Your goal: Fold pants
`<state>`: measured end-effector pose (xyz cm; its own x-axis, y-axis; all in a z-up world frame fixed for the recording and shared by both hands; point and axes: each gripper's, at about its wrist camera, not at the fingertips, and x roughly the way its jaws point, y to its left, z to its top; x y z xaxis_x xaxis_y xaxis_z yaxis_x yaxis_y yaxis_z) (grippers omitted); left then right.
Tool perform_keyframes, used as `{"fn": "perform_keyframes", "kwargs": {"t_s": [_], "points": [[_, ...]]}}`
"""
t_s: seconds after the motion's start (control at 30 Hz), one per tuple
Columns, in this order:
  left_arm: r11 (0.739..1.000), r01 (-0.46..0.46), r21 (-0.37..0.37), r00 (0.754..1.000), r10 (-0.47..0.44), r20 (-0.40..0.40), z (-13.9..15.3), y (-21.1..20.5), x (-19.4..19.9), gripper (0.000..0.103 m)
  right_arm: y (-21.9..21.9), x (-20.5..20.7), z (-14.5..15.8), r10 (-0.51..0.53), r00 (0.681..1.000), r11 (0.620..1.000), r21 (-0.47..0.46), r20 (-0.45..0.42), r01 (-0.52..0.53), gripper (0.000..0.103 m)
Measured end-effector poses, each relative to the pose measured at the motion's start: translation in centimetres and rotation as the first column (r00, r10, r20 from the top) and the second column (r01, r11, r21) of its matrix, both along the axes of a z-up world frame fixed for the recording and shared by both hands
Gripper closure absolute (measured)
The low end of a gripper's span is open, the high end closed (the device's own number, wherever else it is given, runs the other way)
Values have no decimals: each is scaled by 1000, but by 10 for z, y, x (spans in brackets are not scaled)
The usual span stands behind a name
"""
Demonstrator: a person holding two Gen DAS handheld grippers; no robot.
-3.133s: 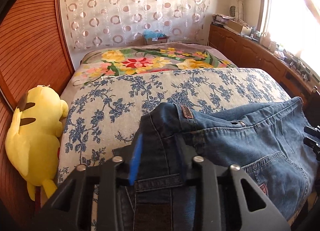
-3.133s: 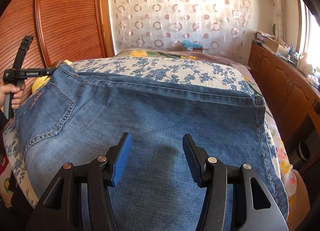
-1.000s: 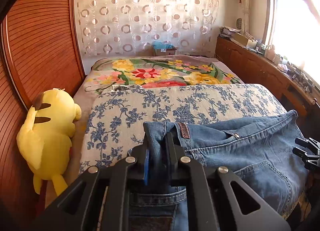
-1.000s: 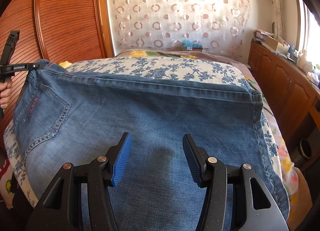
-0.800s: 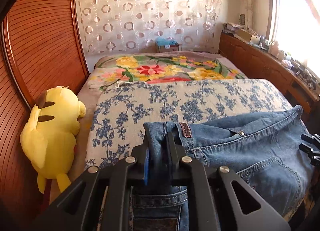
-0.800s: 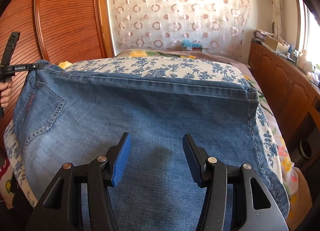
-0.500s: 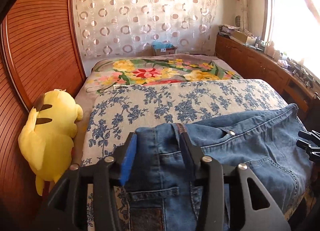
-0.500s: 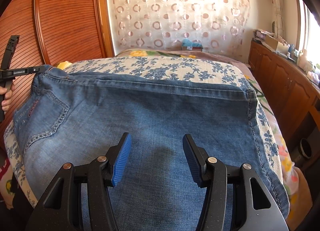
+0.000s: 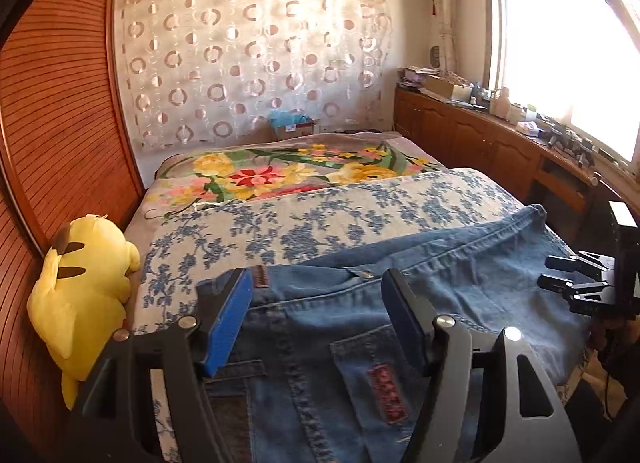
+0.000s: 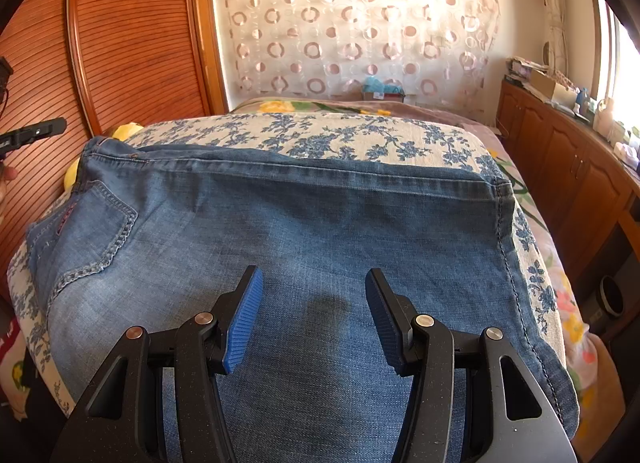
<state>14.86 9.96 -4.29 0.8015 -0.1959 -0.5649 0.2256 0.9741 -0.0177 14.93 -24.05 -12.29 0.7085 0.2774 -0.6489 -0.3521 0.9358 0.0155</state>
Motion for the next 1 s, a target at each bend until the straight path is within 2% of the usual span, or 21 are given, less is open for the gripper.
{"fn": "perform_keyframes", "kwargs": {"t_s": [0.13, 0.27, 0.4, 0.77, 1.0], "points": [[999, 36, -2, 999, -36, 4, -2, -22, -9, 36, 0, 0, 0, 0, 1000, 1000, -2, -1, 0, 49], [998, 44, 37, 999, -44, 1, -13, -48, -18, 36, -1, 0, 0, 1, 1000, 1000, -1, 0, -1, 49], [998, 61, 18, 998, -61, -21, -28, -63, -24, 36, -1, 0, 1, 0, 1000, 1000, -1, -1, 0, 49], [1000, 16, 24, 996, -14, -88, -66, -84, -31, 36, -11, -15, 5, -3, 1000, 1000, 7, -4, 3, 47], [999, 34, -9, 996, -34, -77, -63, -91, -49, 36, -52, -43, 27, -98, 994, 995, 1, 44, 98, 44]]}}
